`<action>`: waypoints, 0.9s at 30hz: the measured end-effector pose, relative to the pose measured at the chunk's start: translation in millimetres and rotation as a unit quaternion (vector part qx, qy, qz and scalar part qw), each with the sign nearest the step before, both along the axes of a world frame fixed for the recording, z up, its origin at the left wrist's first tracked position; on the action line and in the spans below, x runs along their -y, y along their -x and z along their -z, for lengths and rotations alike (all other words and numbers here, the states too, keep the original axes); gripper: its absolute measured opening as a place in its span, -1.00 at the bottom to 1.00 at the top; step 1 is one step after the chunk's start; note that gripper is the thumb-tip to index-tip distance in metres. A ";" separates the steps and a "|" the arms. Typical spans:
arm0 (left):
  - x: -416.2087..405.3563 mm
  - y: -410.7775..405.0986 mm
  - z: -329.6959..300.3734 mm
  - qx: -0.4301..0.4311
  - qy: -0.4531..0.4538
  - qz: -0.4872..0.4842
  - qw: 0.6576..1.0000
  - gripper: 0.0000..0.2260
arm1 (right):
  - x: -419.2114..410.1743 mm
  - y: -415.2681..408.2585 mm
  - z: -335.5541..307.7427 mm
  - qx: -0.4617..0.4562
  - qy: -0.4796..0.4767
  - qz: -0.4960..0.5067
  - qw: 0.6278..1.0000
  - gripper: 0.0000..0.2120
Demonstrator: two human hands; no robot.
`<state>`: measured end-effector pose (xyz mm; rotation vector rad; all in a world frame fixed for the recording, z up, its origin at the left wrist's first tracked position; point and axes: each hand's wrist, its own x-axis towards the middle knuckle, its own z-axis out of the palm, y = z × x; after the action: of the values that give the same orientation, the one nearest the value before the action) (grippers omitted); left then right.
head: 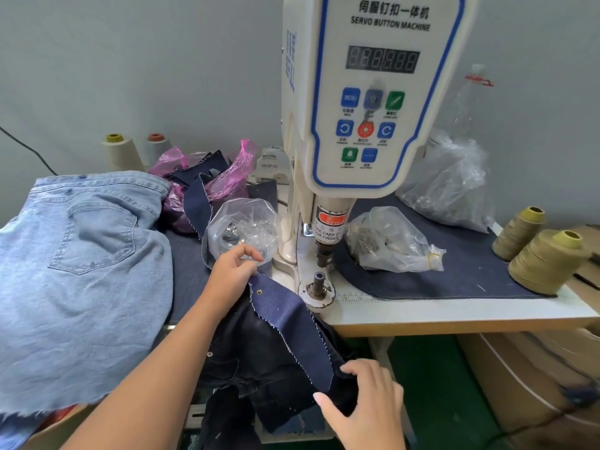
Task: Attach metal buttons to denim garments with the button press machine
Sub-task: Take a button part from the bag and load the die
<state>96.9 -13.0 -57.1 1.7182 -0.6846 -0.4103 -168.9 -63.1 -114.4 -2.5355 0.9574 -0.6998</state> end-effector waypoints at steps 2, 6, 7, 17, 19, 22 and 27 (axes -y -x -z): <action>-0.1 0.2 -0.1 0.001 0.000 -0.002 1.000 -0.77 | -4.4 -5.5 7.7 -0.004 -0.007 0.036 0.999 -0.32; -0.1 0.1 1.4 0.003 -0.003 0.002 1.000 -0.78 | -2.7 -22.0 4.1 -0.120 -0.024 0.045 0.991 -0.56; -0.5 0.6 0.9 -0.004 0.004 0.007 1.000 -0.81 | 0.9 -23.5 2.1 -0.127 -0.007 0.024 0.992 -0.67; -30.1 -17.3 -21.8 -0.032 -0.003 0.123 0.992 -0.74 | 75.8 -0.6 -53.4 0.069 -0.432 -0.180 0.881 -0.84; -36.3 -21.5 -31.1 0.004 -0.009 0.180 0.984 -0.79 | 89.1 -4.5 -68.4 0.091 -0.490 -0.218 0.839 -0.81; -41.9 -26.4 -42.9 0.038 -0.093 0.279 0.955 -0.65 | 106.6 -12.3 -84.0 0.097 -0.501 -0.226 0.829 -0.81; -46.5 -36.1 -57.0 0.024 -0.158 0.317 0.935 -0.60 | 121.3 -32.8 -101.8 0.005 -0.469 -0.274 0.840 -0.78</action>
<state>132.9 33.5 -0.1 1.7789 -1.2687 -0.9712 -136.1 -184.4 -12.5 -1.7410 0.3500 -0.0157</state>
